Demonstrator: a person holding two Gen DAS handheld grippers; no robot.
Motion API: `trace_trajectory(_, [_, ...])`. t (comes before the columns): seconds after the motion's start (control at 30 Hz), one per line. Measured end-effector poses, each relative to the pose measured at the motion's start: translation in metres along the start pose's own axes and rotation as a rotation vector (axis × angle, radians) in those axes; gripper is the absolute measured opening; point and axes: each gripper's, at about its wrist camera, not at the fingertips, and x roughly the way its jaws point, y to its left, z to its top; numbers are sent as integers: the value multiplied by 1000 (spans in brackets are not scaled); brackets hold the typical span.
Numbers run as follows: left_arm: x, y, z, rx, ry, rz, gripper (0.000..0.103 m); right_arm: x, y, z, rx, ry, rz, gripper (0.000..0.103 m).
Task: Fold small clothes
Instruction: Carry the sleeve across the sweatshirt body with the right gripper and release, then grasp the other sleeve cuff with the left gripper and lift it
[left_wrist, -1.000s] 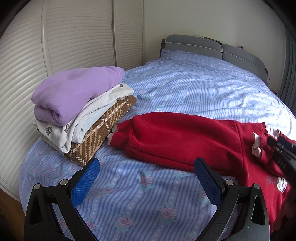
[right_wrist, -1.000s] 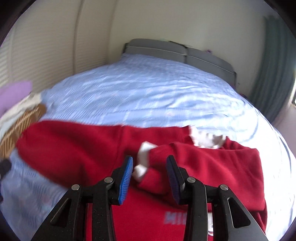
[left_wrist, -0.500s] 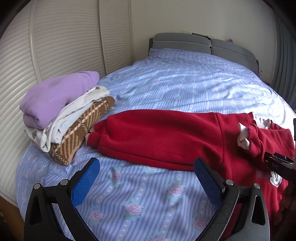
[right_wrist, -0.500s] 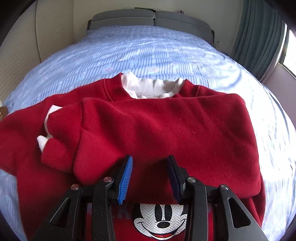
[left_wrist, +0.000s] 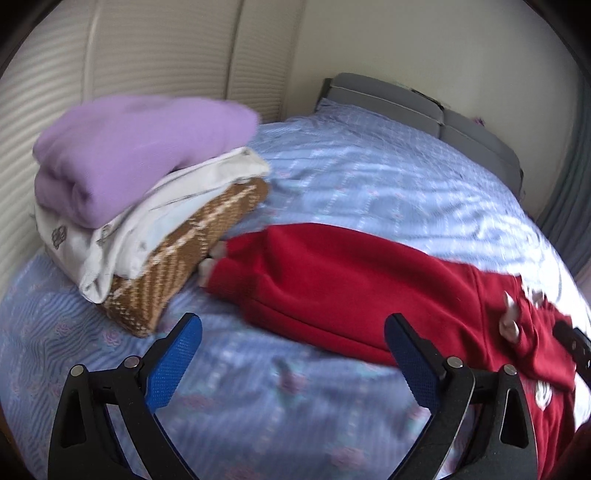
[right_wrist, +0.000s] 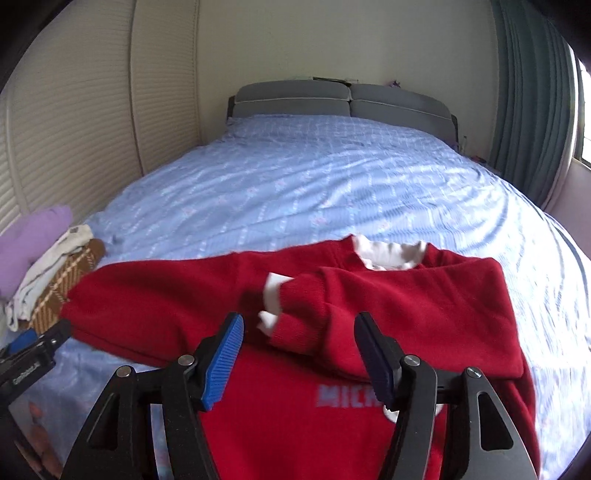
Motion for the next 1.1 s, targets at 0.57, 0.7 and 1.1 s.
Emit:
trace_trajectory(0.57, [58, 55, 2, -242, 25, 4, 80, -6, 78, 7, -59, -35, 92, 63])
trace_trajectory(0.7, [64, 57, 2, -258, 17, -3, 80, 0, 69, 6, -29, -15, 90, 63])
trace_trajectory(1.1, [60, 36, 7, -170, -17, -17, 32, -4, 52, -10, 21, 23, 97, 63])
